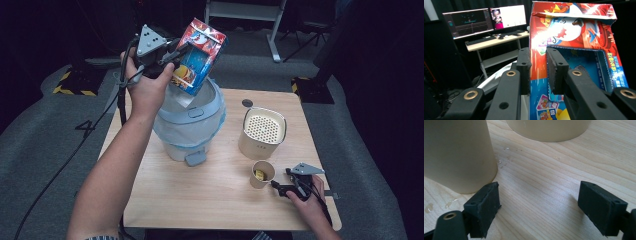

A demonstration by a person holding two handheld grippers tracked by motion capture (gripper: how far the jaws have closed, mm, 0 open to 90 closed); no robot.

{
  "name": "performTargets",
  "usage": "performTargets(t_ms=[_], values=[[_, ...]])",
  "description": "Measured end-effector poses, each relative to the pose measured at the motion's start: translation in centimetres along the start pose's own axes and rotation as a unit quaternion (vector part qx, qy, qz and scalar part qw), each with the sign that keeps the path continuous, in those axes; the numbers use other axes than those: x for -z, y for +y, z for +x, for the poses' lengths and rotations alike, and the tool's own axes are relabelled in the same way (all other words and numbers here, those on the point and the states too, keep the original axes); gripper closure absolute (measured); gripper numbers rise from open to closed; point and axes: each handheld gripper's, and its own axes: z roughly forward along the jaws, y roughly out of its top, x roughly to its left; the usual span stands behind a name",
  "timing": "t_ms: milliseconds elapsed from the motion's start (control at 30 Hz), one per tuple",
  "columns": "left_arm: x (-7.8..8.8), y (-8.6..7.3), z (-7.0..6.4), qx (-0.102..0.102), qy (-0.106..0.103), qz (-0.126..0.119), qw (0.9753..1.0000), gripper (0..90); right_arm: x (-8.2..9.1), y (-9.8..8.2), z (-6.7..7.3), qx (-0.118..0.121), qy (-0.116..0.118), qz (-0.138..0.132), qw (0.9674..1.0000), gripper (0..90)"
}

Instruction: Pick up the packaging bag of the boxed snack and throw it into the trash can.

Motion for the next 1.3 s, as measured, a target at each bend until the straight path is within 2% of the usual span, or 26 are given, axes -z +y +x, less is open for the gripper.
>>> performTargets(t_ms=[133, 500, 800, 900, 1033, 1200, 1300], values=[[-0.4, -0.4, 0.0, -0.005, 0.006, 0.003, 1.0000, 74.2, 0.0, 0.0, 0.0, 0.000, 0.000, 0.000, 1.0000, 17.8], [-1.6, -1.1, 0.0, -0.015, 0.013, 0.030, 0.9994, 73.7, 0.0, 0.0, 0.0, 0.000, 0.000, 0.000, 1.0000, 17.8], [-2.3, -1.5, 0.0, -0.016, 0.016, 0.044, 0.9988, 73.3, 0.0, 0.0, 0.0, 0.000, 0.000, 0.000, 1.0000, 17.8], [-2.4, -1.6, -0.1, -0.030, 0.022, 0.050, 0.9981, 72.2, 0.0, 0.0, 0.0, 0.000, 0.000, 0.000, 1.0000, 17.8], [-2.6, -1.8, -0.2, -0.032, 0.025, 0.057, 0.9976, 70.8, 0.0, 0.0, 0.0, 0.000, 0.000, 0.000, 1.0000, 17.8], [-3.0, -2.4, 0.0, -0.033, 0.019, 0.085, 0.9956, 63.8, 0.0, 0.0, 0.0, 0.000, 0.000, 0.000, 1.0000, 17.8], [-3.0, -2.6, -0.2, -0.035, 0.017, 0.116, 0.9925, 56.2, 0.0, 0.0, 0.0, 0.000, 0.000, 0.000, 1.0000, 17.8]])
